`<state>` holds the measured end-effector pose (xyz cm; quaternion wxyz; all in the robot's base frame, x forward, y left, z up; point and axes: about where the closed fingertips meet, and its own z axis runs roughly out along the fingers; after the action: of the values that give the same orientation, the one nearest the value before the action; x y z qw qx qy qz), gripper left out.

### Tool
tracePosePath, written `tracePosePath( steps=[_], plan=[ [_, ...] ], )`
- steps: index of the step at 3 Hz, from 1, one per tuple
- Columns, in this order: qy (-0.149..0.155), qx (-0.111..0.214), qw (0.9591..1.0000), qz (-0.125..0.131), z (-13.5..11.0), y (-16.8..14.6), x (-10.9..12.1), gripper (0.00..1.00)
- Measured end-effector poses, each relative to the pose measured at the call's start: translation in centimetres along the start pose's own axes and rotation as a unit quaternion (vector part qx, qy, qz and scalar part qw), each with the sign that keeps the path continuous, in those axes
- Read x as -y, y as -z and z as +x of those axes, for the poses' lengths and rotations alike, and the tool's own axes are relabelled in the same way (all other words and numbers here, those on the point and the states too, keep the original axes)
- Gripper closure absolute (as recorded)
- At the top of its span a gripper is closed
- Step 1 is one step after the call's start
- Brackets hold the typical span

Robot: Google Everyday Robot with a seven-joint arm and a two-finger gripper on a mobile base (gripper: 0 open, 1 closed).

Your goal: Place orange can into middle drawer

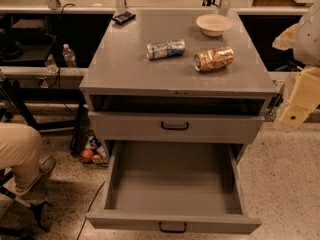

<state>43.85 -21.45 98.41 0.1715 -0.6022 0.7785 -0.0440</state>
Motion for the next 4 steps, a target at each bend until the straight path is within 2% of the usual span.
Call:
tracePosePath(
  steps=[1,3,4],
  plan=[
    [0.0,0.0,1.0,0.0,0.0,0.0,0.0,0.0],
    [0.057,0.055,0.9967,0.013,-1.4,-4.3,6.6,0.0],
    [0.08,0.056,0.9948,0.03,-1.8,-7.4,10.0,0.0]
  ],
)
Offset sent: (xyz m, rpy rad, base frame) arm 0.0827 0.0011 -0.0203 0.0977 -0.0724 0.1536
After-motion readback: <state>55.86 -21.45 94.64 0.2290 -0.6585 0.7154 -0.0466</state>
